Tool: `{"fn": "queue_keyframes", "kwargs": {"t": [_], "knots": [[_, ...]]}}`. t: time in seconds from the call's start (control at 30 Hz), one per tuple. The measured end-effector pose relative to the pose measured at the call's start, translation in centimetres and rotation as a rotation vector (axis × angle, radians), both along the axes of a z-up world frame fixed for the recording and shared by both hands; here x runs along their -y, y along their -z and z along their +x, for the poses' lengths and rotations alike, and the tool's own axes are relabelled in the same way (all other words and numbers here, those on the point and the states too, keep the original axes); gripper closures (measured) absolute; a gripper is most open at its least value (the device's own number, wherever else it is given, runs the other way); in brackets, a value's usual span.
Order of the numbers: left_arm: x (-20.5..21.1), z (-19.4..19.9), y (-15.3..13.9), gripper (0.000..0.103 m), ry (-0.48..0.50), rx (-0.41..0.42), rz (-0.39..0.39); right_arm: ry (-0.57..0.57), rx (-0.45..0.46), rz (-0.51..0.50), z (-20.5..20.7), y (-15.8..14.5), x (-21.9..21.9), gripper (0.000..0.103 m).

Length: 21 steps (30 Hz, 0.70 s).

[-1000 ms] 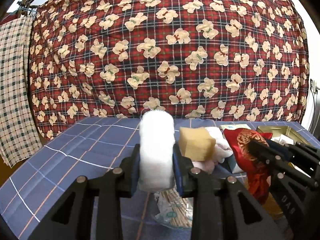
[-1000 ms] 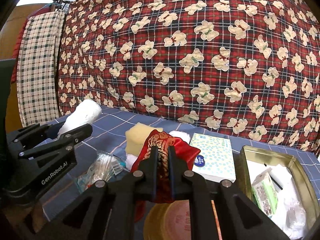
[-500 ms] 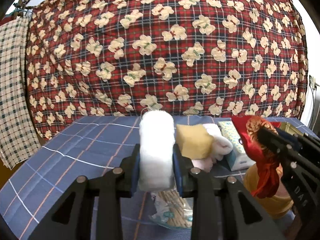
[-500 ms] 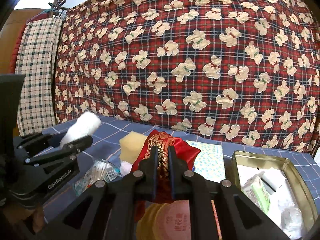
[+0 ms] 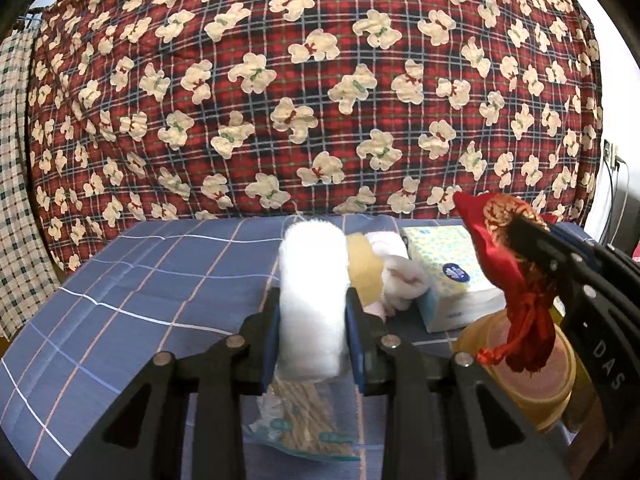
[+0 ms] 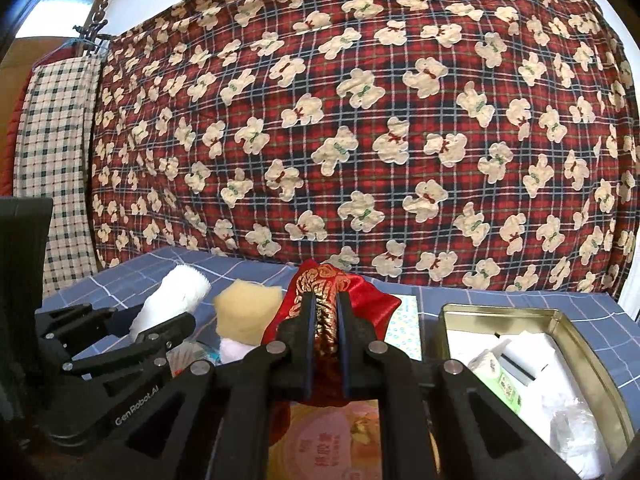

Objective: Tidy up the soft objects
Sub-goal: 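Lift and carry the gauze roll and red pouch with both tools over the tray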

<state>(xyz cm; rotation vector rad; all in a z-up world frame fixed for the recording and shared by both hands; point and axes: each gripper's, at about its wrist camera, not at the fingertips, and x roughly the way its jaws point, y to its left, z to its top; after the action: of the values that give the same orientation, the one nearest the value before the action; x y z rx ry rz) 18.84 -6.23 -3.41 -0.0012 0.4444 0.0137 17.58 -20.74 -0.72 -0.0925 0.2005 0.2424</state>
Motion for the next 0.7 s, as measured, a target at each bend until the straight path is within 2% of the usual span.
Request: {"fn": "queue_keyframes", "kwargs": {"t": [0.7], "knots": [[2.5, -0.4, -2.9, 0.075, 0.076, 0.03, -0.025, 0.084, 0.095, 0.057, -1.2, -1.7, 2.2, 0.092]]}}
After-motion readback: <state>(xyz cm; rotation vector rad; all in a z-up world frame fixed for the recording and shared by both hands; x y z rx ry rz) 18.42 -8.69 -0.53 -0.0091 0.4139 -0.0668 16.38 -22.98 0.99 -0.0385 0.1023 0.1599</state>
